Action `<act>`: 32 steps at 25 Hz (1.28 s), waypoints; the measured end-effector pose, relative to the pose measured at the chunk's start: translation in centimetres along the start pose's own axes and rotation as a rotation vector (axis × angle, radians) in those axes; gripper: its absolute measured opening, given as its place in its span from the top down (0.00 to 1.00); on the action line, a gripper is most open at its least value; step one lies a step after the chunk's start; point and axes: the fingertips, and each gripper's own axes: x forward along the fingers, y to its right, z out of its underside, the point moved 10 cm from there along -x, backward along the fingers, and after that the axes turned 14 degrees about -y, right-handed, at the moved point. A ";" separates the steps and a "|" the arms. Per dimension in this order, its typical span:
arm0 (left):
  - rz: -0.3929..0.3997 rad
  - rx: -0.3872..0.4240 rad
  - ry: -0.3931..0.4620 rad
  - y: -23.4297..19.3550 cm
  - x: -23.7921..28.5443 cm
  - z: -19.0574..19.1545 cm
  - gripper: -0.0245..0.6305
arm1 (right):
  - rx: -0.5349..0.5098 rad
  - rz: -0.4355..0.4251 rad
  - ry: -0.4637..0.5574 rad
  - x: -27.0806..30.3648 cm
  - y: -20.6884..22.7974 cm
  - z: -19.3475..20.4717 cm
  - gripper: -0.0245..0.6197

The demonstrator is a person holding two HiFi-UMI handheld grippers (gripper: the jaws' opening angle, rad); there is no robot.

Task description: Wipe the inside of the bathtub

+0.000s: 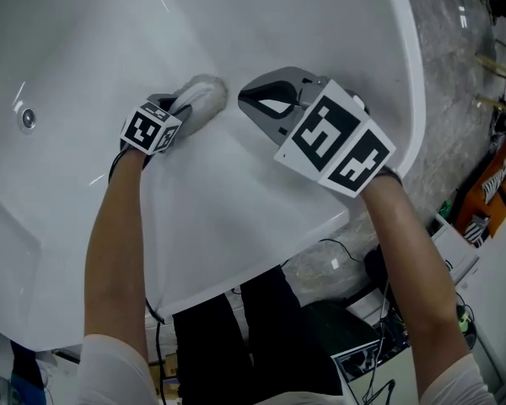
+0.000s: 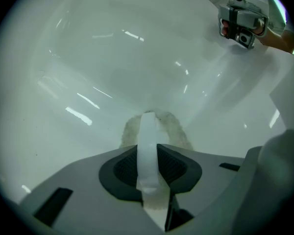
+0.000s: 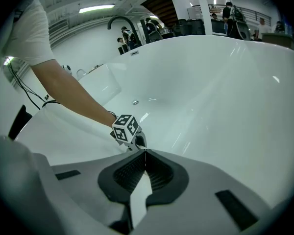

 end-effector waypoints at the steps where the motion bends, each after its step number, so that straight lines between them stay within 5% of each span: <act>1: -0.001 0.001 -0.008 -0.1 -0.1 0.3 0.81 | 0.001 0.002 0.000 -0.1 0.0 0.0 0.93; 11: 0.043 -0.063 0.002 0.5 -2.3 2.7 0.81 | 0.000 0.004 0.009 -1.2 -0.1 -0.1 0.93; 32: 0.239 0.049 0.119 10.4 -12.5 -0.4 0.82 | 0.022 0.027 -0.030 -5.9 -0.2 2.1 0.93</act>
